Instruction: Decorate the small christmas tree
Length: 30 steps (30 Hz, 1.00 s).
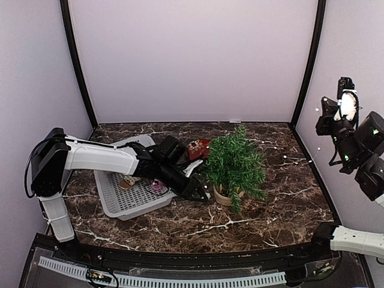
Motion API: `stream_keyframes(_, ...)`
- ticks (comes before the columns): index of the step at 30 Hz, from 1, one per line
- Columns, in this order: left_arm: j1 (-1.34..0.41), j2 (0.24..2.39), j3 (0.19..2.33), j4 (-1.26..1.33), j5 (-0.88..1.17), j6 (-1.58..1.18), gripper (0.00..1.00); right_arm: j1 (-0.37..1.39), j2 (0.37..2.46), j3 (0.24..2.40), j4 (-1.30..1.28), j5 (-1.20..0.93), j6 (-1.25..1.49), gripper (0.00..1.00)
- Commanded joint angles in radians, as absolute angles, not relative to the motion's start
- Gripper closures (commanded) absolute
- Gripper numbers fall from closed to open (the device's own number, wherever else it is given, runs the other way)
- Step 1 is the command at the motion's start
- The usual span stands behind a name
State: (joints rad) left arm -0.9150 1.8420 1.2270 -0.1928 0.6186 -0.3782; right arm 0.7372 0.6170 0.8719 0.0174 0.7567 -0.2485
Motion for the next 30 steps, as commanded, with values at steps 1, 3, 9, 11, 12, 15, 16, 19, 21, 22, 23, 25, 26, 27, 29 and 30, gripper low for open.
stream_keyframes(1, -0.922, 1.850, 1.173, -0.114, 0.608, -0.392, 0.92, 0.744, 0.601, 0.888, 0.004, 0.773, -0.228, 1.00)
stream_keyframes(3, -0.922, 1.837, 1.165, -0.107, 0.596, -0.391, 0.90, 0.745, 0.592, 0.897, -0.033, 0.768, -0.218, 1.00)
stream_keyframes(9, -0.922, 1.742, 1.155, -0.099, 0.552, -0.385, 0.74, 0.746, 0.576, 0.943, -0.153, 0.664, -0.158, 1.00)
stream_keyframes(11, -0.922, 1.703, 1.154, -0.109, 0.524, -0.382, 0.68, 0.746, 0.572, 0.956, -0.192, 0.621, -0.134, 1.00)
stream_keyframes(12, -0.923, 1.689, 1.150, -0.111, 0.501, -0.381, 0.64, 0.746, 0.570, 0.961, -0.206, 0.599, -0.124, 1.00)
stream_keyframes(15, -0.923, 1.616, 1.145, -0.128, 0.470, -0.367, 0.59, 0.746, 0.563, 0.971, -0.244, 0.537, -0.103, 1.00)
stream_keyframes(16, -0.922, 1.603, 1.143, -0.131, 0.463, -0.364, 0.55, 0.745, 0.565, 0.980, -0.264, 0.523, -0.097, 1.00)
stream_keyframes(19, -0.922, 1.527, 1.139, -0.147, 0.442, -0.346, 0.48, 0.746, 0.565, 1.007, -0.327, 0.502, -0.085, 1.00)
stream_keyframes(21, -0.923, 1.484, 1.132, -0.145, 0.416, -0.335, 0.44, 0.746, 0.553, 1.016, -0.364, 0.515, -0.083, 1.00)
stream_keyframes(22, -0.923, 1.465, 1.134, -0.149, 0.393, -0.326, 0.43, 0.746, 0.544, 1.017, -0.373, 0.533, -0.083, 1.00)
stream_keyframes(23, -0.922, 1.460, 1.146, -0.154, 0.380, -0.319, 0.42, 0.746, 0.534, 1.020, -0.382, 0.552, -0.082, 1.00)
stream_keyframes(25, -0.922, 1.459, 1.177, -0.182, 0.344, -0.291, 0.41, 0.745, 0.514, 1.026, -0.394, 0.598, -0.081, 1.00)
stream_keyframes(26, -0.922, 1.466, 1.187, -0.199, 0.313, -0.275, 0.41, 0.745, 0.504, 1.030, -0.396, 0.622, -0.082, 1.00)
stream_keyframes(27, -0.923, 1.470, 1.205, -0.207, 0.266, -0.271, 0.42, 0.744, 0.495, 1.035, -0.397, 0.644, -0.086, 1.00)
stream_keyframes(29, -0.921, 1.493, 1.238, -0.240, 0.178, -0.268, 0.43, 0.744, 0.477, 1.043, -0.391, 0.676, -0.096, 1.00)
stream_keyframes(30, -0.913, 1.518, 1.256, -0.284, 0.156, -0.277, 0.43, 0.744, 0.472, 1.046, -0.388, 0.681, -0.102, 1.00)
